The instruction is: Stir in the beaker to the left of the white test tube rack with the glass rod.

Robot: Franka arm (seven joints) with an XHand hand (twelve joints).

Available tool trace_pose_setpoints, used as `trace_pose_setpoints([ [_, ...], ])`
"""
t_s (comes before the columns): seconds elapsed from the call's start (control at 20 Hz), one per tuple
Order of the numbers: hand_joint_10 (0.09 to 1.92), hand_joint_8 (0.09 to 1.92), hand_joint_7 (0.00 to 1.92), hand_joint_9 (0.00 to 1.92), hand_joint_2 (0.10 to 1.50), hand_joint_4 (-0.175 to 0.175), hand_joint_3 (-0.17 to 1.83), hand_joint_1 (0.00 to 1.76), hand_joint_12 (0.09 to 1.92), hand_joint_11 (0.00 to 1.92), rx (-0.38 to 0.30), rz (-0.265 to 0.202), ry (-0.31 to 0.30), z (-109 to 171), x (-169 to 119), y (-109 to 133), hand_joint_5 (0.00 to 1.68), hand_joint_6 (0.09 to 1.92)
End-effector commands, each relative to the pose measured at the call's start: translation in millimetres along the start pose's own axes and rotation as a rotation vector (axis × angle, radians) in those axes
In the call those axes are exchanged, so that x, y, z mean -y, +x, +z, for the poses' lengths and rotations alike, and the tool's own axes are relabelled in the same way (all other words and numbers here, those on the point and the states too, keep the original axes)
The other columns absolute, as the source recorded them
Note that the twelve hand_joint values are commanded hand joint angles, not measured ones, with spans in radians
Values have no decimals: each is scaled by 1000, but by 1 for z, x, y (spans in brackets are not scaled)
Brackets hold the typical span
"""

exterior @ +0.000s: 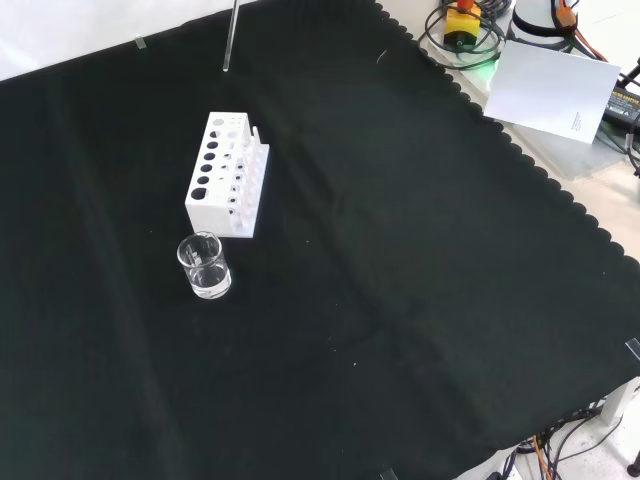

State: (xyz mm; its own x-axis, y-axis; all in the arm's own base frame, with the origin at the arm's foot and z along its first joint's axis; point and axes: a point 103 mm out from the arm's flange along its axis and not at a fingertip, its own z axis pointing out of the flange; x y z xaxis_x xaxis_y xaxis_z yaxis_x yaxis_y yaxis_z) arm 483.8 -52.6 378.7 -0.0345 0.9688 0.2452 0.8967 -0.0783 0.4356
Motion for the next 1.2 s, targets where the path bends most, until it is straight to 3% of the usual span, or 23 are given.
trace_pose_setpoints([
  [0.05, 912, 1257, 1134, 1556, 663, -175, 847, 1300, 731, 1628, 0, 2, 5, -6, -2, -3, 1032, 934],
  [0.4, 909, 1256, 1137, 1559, 658, -175, 854, 1300, 732, 1630, -7, 3, 6, -5, -4, -2, 1034, 934],
  [0.55, 908, 1256, 1138, 1561, 656, -175, 856, 1300, 732, 1630, -1, -9, 19, -2, -14, 9, 1036, 933],
  [0.9, 907, 1254, 1140, 1564, 654, -175, 860, 1301, 732, 1630, -48, -87, 11, 7, -32, 37, 1037, 932],
  [0.95, 907, 1254, 1140, 1564, 653, -175, 860, 1301, 732, 1630, 10, -86, -22, 7, -35, 40, 1037, 932],
  [1.0, 906, 1254, 1140, 1565, 653, -175, 861, 1301, 732, 1630, 16, -92, -24, 8, -36, 45, 1038, 932],
  [1.2, 906, 1253, 1141, 1567, 651, -175, 863, 1301, 733, 1631, -41, -127, 15, 17, -45, 66, 1039, 931],
])
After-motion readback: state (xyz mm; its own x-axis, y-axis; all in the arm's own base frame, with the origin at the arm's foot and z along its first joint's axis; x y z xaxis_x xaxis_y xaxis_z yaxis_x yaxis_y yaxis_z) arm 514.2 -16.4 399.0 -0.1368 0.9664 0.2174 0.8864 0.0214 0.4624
